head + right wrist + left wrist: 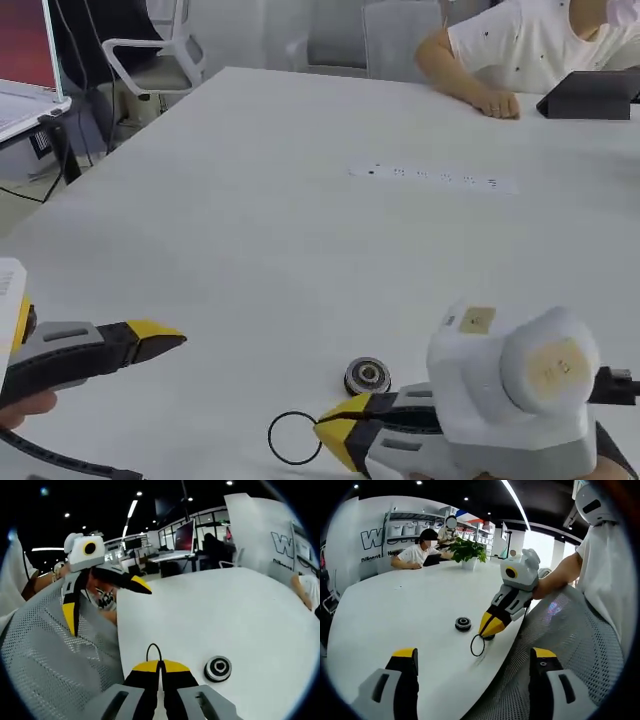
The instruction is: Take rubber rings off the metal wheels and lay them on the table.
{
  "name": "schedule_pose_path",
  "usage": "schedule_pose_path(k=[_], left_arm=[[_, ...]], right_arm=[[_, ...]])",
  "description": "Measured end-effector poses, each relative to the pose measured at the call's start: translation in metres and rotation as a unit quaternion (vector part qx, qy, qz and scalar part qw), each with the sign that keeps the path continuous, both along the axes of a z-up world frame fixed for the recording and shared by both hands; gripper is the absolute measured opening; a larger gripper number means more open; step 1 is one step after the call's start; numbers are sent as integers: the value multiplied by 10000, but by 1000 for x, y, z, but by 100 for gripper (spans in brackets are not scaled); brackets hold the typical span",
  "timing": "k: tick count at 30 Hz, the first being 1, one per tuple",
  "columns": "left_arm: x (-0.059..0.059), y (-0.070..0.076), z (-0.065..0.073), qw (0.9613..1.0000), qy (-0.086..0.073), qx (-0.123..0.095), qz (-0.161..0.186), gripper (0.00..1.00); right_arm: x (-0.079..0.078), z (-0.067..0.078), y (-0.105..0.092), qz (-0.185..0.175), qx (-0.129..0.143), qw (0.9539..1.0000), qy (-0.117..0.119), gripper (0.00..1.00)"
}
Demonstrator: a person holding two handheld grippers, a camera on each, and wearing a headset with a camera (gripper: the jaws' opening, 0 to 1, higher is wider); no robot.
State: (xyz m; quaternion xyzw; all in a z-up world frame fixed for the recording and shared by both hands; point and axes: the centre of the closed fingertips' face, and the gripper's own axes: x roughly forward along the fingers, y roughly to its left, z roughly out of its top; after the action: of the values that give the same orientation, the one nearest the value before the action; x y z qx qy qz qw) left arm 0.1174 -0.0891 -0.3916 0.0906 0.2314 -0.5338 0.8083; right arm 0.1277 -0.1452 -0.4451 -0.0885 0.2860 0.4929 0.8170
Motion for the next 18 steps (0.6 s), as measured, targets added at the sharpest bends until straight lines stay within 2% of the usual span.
schedule_pose_path(k=[5,12,18], left_arm=[[0,0,1,10000,-11,-17,17,90],[0,0,1,10000,8,-39,2,90],[0,0,1,10000,3,-27,-11,90]], right_arm=[[2,-9,-1,101,-258,9994,-210,0],[13,-8,-11,-84,-302,9992,-248,5],[30,3,-26,-450,-142,9985,-261,5]])
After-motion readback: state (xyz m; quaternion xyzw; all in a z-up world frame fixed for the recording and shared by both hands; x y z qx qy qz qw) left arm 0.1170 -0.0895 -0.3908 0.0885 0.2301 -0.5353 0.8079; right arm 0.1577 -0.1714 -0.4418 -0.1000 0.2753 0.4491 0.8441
